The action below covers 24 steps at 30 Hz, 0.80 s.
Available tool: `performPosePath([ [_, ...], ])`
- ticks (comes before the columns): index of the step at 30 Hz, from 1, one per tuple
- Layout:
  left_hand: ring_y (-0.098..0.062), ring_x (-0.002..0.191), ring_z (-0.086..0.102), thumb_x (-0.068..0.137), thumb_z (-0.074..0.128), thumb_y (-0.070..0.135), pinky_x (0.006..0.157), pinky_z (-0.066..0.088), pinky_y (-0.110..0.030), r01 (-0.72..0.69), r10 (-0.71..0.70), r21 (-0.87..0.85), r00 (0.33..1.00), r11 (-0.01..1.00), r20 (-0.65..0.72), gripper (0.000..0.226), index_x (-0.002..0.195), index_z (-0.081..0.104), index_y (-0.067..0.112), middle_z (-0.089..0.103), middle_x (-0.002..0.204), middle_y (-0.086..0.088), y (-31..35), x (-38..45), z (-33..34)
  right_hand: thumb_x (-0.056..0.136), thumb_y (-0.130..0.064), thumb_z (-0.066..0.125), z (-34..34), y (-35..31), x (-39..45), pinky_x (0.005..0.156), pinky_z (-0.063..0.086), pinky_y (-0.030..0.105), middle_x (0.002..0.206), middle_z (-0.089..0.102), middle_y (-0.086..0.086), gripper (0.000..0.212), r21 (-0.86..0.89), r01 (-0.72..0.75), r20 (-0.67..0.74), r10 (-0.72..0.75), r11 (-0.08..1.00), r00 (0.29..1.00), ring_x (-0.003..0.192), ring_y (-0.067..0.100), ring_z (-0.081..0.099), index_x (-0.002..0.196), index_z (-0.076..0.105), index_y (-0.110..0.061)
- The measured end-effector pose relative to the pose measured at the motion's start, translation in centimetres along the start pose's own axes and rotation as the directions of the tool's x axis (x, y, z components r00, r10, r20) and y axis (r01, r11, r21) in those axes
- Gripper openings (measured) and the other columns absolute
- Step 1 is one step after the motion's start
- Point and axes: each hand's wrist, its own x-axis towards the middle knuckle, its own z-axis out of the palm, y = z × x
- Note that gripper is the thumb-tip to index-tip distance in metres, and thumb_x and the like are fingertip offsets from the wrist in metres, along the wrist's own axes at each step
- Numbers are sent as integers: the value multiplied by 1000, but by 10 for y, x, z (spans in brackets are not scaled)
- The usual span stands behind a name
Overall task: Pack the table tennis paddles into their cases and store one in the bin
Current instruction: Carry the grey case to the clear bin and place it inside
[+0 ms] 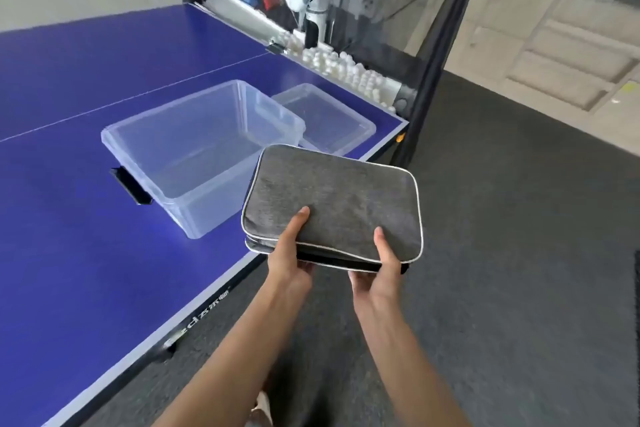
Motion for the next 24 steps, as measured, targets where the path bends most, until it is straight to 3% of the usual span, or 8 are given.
performPosePath([
  [3,-25,99,68,65,83,22,92,54,-41,-84,82,-32,995,996,-59,58,117,61,8,71,109,-8,31,31,27,72,-19,78,49,-2,38,94,53,44,117,69,3,51,8,-55,54,55,998,997,106,22,67,121,62,-21],
  [7,-22,94,68,65,82,23,73,56,-34,-145,134,-118,986,982,-98,55,115,62,10,71,107,-6,77,79,48,69,-19,79,113,8,84,94,53,43,114,71,3,50,-67,-132,108,138,989,985,103,22,68,117,65,-18],
  [12,-18,92,68,67,81,25,85,55,-34,-209,190,-194,976,959,-111,47,109,63,14,73,99,-2,132,127,70,65,-19,84,188,20,129,86,58,38,108,73,4,52,-172,-174,122,196,970,973,97,22,70,114,65,-15],
  [16,-22,103,66,71,78,26,97,51,-39,-279,246,-266,957,923,-151,51,117,62,13,71,111,-5,170,158,82,62,-22,85,241,31,159,84,59,37,107,72,3,52,-288,-206,151,257,935,955,98,21,70,110,65,-17],
  [21,-21,94,66,73,76,27,84,54,-35,-342,258,-342,928,875,-268,42,111,63,15,70,102,-4,204,194,79,63,-19,85,291,63,195,85,58,38,107,73,2,51,-399,-300,167,390,867,906,97,20,70,110,66,-18],
  [24,-21,86,65,75,74,27,72,53,-34,-397,258,-376,893,837,-368,35,106,62,15,69,96,-4,216,217,70,66,-17,82,312,87,218,89,56,40,110,72,5,53,-481,-390,188,527,785,829,99,24,69,115,63,-17],
])
